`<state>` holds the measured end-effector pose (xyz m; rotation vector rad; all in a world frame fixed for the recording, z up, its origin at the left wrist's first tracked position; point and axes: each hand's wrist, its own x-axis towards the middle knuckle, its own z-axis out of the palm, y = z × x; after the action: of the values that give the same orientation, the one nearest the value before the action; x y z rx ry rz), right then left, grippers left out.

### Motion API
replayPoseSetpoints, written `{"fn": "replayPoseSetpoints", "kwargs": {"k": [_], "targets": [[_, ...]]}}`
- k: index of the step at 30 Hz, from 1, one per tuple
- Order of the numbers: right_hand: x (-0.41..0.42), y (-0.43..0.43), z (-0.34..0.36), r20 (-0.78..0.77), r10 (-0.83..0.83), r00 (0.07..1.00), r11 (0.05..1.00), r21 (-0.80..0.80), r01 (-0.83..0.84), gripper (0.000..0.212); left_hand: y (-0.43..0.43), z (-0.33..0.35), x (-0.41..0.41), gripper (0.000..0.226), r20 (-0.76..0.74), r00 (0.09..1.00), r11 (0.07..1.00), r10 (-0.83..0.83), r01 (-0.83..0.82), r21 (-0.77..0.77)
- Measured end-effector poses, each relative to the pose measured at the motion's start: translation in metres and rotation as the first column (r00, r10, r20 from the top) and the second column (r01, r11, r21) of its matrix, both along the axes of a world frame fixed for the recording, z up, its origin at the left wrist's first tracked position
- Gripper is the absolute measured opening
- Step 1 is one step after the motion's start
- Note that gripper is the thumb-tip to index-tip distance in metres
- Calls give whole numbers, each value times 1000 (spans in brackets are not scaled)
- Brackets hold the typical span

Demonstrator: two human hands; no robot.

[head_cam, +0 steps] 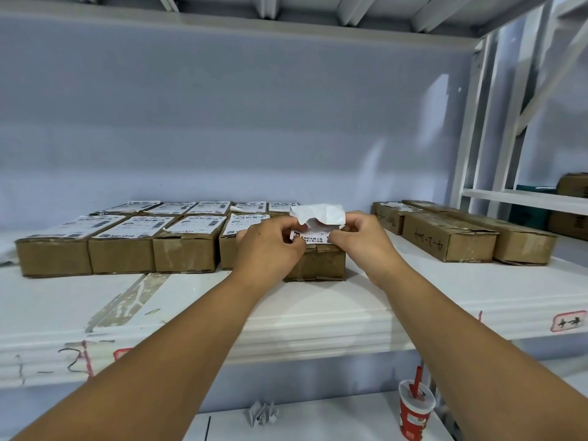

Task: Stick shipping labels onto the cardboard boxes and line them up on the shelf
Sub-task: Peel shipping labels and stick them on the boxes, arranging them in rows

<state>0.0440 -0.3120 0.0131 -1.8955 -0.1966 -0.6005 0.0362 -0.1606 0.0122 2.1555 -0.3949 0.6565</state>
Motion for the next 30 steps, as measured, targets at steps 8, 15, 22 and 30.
{"fn": "replayPoseSetpoints", "kwargs": {"k": [8,15,22,30], "targets": [[4,-1,-2,17,-7,1000,999,-39,7,24,-2,-2,3,20,44,997,993,59,-63,98],[5,-1,-3,18,24,1000,999,-45,-23,28,-2,-5,9,24,130,990,974,52,-78,211],[9,0,-6,-16,-110,994,980,-165,106,21,-1,-8,12,30,157,987,964,33,-73,256],[2,4,-3,-50,-73,996,979,-192,62,30,1,-14,15,25,231,972,960,51,-111,256]]}}
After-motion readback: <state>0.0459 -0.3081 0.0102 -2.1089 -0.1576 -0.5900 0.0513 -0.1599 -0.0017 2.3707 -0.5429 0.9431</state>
